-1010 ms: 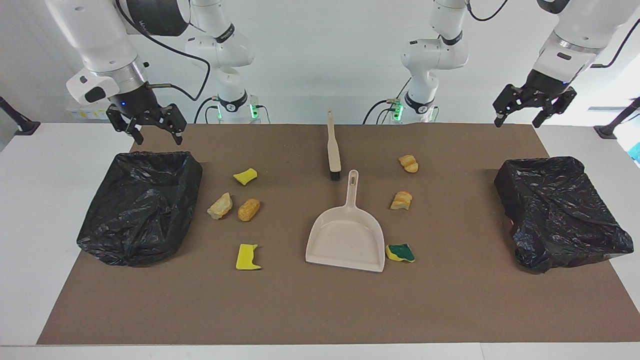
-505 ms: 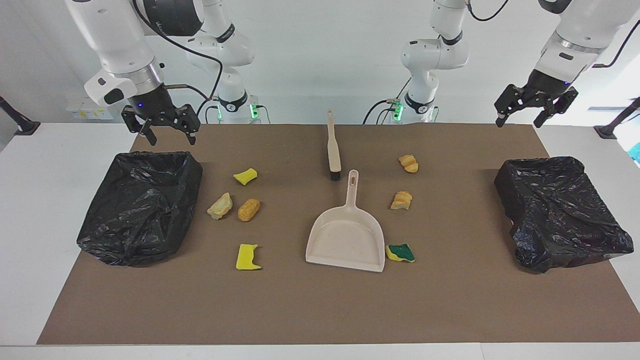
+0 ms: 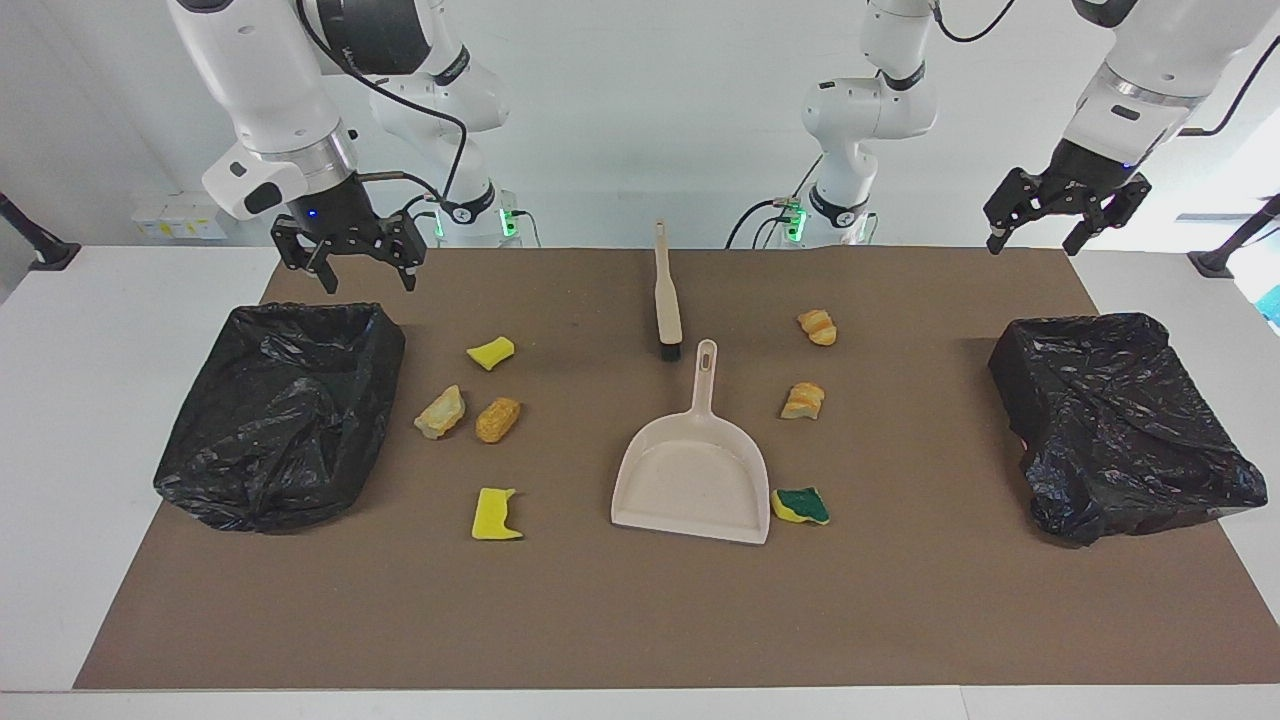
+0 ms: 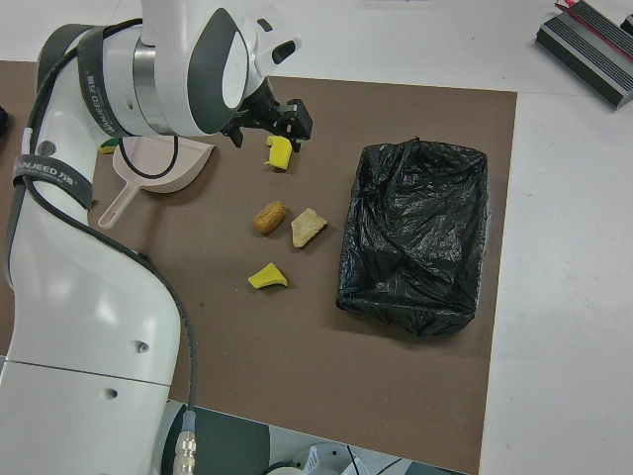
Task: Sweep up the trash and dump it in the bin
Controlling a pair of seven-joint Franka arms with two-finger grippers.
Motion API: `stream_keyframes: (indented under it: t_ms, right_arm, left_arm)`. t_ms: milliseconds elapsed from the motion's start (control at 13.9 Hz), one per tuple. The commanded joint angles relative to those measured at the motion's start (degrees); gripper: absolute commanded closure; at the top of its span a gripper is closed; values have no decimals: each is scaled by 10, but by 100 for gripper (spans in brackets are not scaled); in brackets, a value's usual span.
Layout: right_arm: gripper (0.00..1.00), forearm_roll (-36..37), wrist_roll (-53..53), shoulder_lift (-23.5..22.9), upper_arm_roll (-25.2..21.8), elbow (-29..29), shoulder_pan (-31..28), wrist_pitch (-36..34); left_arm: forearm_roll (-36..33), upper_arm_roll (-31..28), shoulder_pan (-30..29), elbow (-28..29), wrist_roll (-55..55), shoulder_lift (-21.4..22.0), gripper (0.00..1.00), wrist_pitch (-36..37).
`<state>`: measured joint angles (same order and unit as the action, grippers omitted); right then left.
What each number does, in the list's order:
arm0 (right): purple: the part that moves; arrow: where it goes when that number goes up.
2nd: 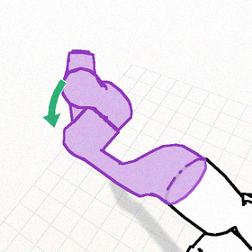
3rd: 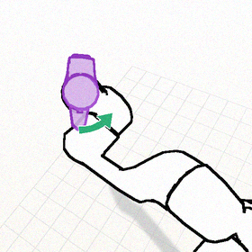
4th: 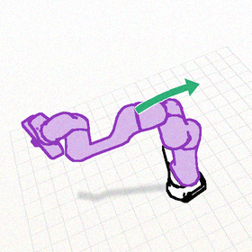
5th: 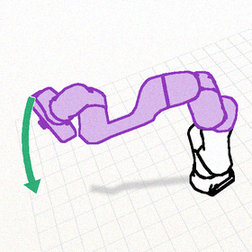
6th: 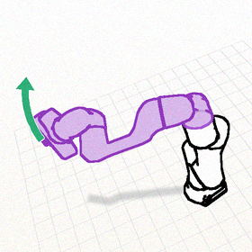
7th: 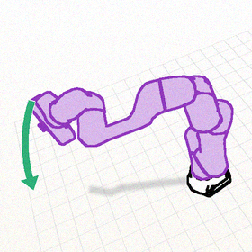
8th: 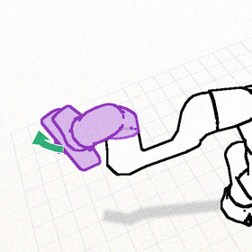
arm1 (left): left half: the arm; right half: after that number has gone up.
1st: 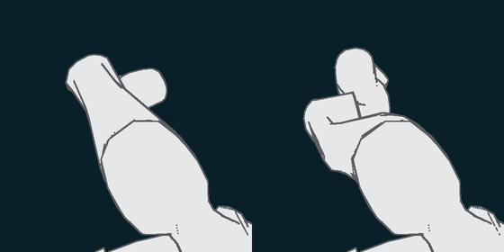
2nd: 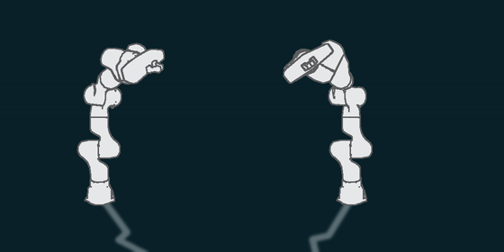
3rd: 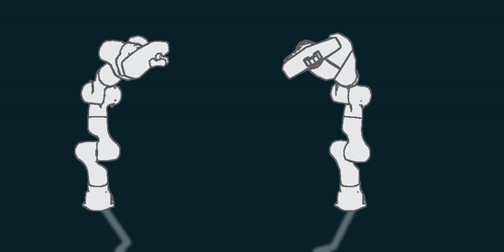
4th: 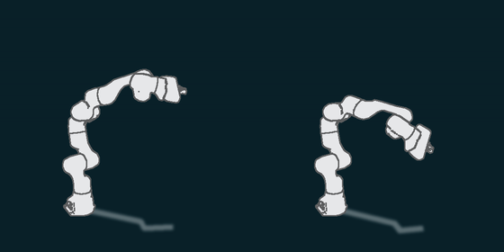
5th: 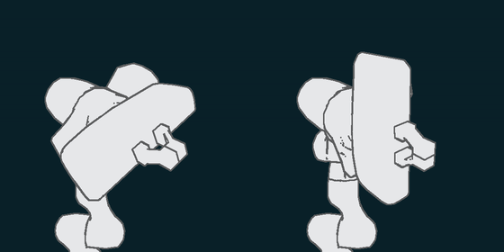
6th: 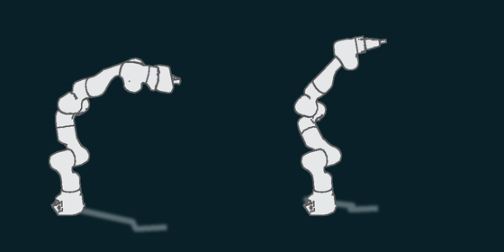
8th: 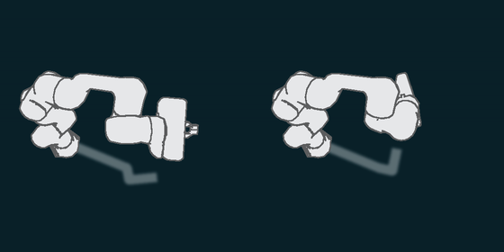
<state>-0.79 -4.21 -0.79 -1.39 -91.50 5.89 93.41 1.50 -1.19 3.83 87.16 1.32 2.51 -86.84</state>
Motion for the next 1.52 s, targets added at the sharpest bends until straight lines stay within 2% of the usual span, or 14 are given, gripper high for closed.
stream_keyframes:
  t_ms: [0, 217, 433, 1083, 1227, 1444]
  right_arm:
    - [0, 5, -36, -6, 0, -5, 19, 11]
    - [0, -3, -86, -18, 1, -4, 48, 14]
    - [0, -5, -148, -30, 2, -5, 89, 26]
    - [0, -30, -318, -85, 2, -10, 219, 100]
    - [0, -30, -340, -91, 2, -31, 244, 141]
    - [0, -28, -365, -105, 2, -47, 277, 176]
  left_arm:
    - [2, -1, 8, 24, -2, 22, 0, 6]
    - [2, 3, 19, 30, -3, 27, 0, 7]
    - [3, 6, 26, 73, -9, 49, 0, -3]
    - [6, 7, 84, 137, -40, 61, 0, -29]
    - [6, 7, 95, 163, -41, 69, 0, -40]
    - [8, 8, 121, 229, -83, 104, 0, -82]
